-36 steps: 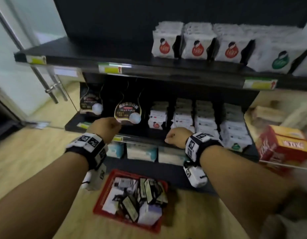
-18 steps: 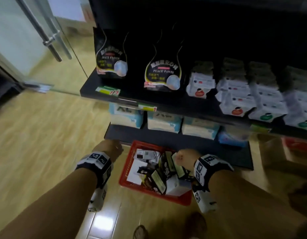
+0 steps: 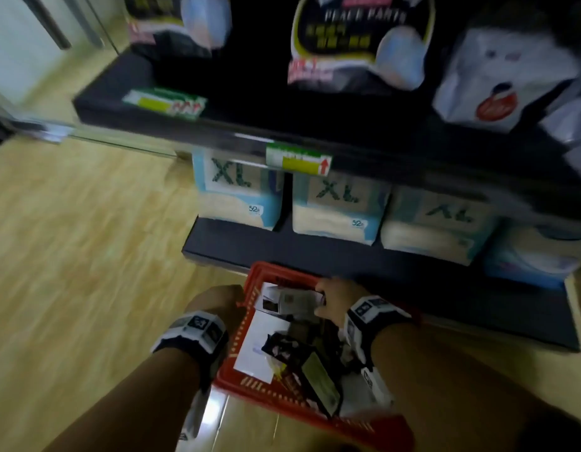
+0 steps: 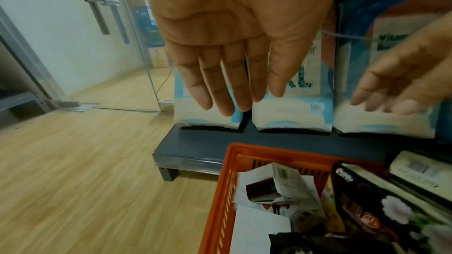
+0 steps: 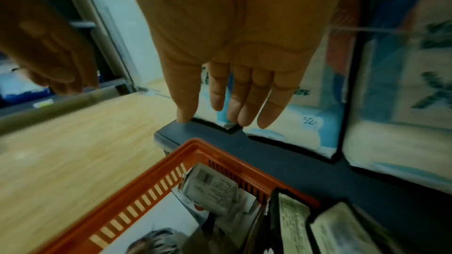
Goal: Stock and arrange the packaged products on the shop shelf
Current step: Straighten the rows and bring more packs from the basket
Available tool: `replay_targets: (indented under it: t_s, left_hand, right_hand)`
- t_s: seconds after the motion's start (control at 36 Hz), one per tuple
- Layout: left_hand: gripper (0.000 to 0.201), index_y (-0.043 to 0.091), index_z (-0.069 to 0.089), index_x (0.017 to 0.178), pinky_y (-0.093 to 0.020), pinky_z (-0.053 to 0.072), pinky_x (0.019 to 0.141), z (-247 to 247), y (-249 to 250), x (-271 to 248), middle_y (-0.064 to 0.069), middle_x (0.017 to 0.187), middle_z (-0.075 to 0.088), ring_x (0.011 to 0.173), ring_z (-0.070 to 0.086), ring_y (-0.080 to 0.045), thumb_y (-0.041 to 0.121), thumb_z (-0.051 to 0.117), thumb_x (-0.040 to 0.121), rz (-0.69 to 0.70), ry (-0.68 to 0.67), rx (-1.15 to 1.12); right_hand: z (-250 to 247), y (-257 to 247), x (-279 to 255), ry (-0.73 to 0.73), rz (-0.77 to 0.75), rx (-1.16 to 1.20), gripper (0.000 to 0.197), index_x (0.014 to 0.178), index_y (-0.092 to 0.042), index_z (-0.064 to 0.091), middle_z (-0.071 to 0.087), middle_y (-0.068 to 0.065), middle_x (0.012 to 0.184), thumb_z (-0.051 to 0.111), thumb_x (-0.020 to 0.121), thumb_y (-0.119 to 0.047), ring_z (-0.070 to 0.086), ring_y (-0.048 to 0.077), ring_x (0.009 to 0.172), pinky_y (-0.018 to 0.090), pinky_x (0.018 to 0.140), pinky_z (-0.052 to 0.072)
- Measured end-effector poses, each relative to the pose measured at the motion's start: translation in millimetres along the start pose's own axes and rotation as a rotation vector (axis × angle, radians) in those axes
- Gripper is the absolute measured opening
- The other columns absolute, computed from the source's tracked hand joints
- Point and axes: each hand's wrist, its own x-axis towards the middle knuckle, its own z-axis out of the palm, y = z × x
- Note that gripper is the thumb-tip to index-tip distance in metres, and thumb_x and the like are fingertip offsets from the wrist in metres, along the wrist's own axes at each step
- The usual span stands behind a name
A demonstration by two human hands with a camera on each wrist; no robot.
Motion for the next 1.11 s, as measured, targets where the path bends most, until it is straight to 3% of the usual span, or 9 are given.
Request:
replay_targets:
  t_s: [0.11,0.25,0.33,0.47,0.64,0.72,0.89,1.06,1.11]
  left_hand:
    - [0.012,0.031,0.060,0.090,-0.021,0.037,0.065,43,7,50,0.008,0.093,0.063,0.076,0.057,-0.015,0.039,0.050,0.087,0.066,0.016,-0.010]
    - [0.020,0.028,0.063,0.087,-0.025,0.050,0.065,84,8,94,0.004,0.081,0.067,0.069,0.063,-0.015,0.038,0.047,0.089,-0.007,0.079,-0.125]
    - [0.017,0.025,0.064,0.090,-0.023,0.043,0.066,99,-2,118,0.001,0.090,0.066,0.076,0.062,-0.018,0.036,0.051,0.088,0.030,0.114,-0.078]
    - [0.011,0.034,0.051,0.062,-0.021,0.035,0.060,111,-20,141,0.010,0.074,0.057,0.062,0.051,-0.010,0.041,0.049,0.070,0.064,0.122,-0.101]
    - [0.023,0.025,0.066,0.106,-0.025,0.045,0.077,124,-16,154,0.001,0.102,0.065,0.086,0.059,-0.019,0.031,0.051,0.089,0.109,0.107,-0.016]
    - [0.031,0.024,0.059,0.122,-0.026,0.044,0.089,123,6,157,-0.001,0.122,0.062,0.110,0.058,-0.022,0.030,0.052,0.091,0.256,0.072,0.116]
    - [0.042,0.020,0.049,0.135,-0.034,0.033,0.108,137,63,160,-0.006,0.140,0.049,0.128,0.045,-0.026,0.022,0.049,0.093,0.588,0.018,0.324]
    - [0.048,0.019,0.034,0.144,-0.047,0.026,0.112,165,93,171,-0.007,0.150,0.030,0.138,0.027,-0.028,0.032,0.036,0.098,0.966,0.023,0.881]
    - [0.045,0.028,0.039,0.141,-0.045,0.031,0.108,168,98,172,-0.002,0.146,0.038,0.136,0.033,-0.026,0.037,0.038,0.097,1.075,0.065,1.009]
  right_hand:
    - [46,3,72,0.063,-0.081,-0.122,0.068,0.138,-0.016,0.040,0.036,0.011,0.143,0.069,0.082,-0.040,0.035,0.032,0.133,0.042,0.110,0.035]
    - [103,-6,136,0.169,-0.181,-0.301,0.067,0.129,-0.017,0.044,0.041,0.009,0.134,0.074,0.074,-0.040,0.038,0.030,0.125,0.043,0.102,0.038]
    - [132,-11,161,0.202,-0.212,-0.351,0.063,0.131,-0.016,0.043,0.041,0.010,0.131,0.070,0.077,-0.034,0.039,0.031,0.123,0.044,0.100,0.038]
    - [154,-16,181,0.308,-0.215,-0.390,0.048,0.126,-0.012,0.045,0.046,0.013,0.125,0.060,0.082,-0.022,0.046,0.034,0.114,0.044,0.089,0.043]
    - [109,19,184,0.235,-0.075,0.010,0.068,0.115,-0.019,0.043,0.048,0.008,0.120,0.069,0.063,-0.053,0.053,0.032,0.109,0.036,0.084,0.046]
    - [72,45,178,0.195,-0.046,0.132,0.054,0.096,-0.023,0.046,0.048,0.006,0.108,0.072,0.066,-0.059,0.055,0.029,0.106,0.032,0.079,0.044]
    - [31,86,155,0.420,-0.050,0.248,0.059,0.101,-0.024,0.038,0.047,-0.006,0.096,0.074,0.067,-0.057,0.050,0.018,0.087,0.028,0.062,0.035]
    - [20,109,142,0.536,-0.049,0.269,0.056,0.102,-0.018,0.049,0.045,-0.011,0.084,0.076,0.068,-0.054,0.053,0.018,0.082,0.030,0.063,0.040]
    - [21,114,141,0.556,-0.061,0.261,0.053,0.099,-0.018,0.049,0.046,-0.010,0.086,0.077,0.069,-0.051,0.053,0.017,0.079,0.029,0.063,0.041]
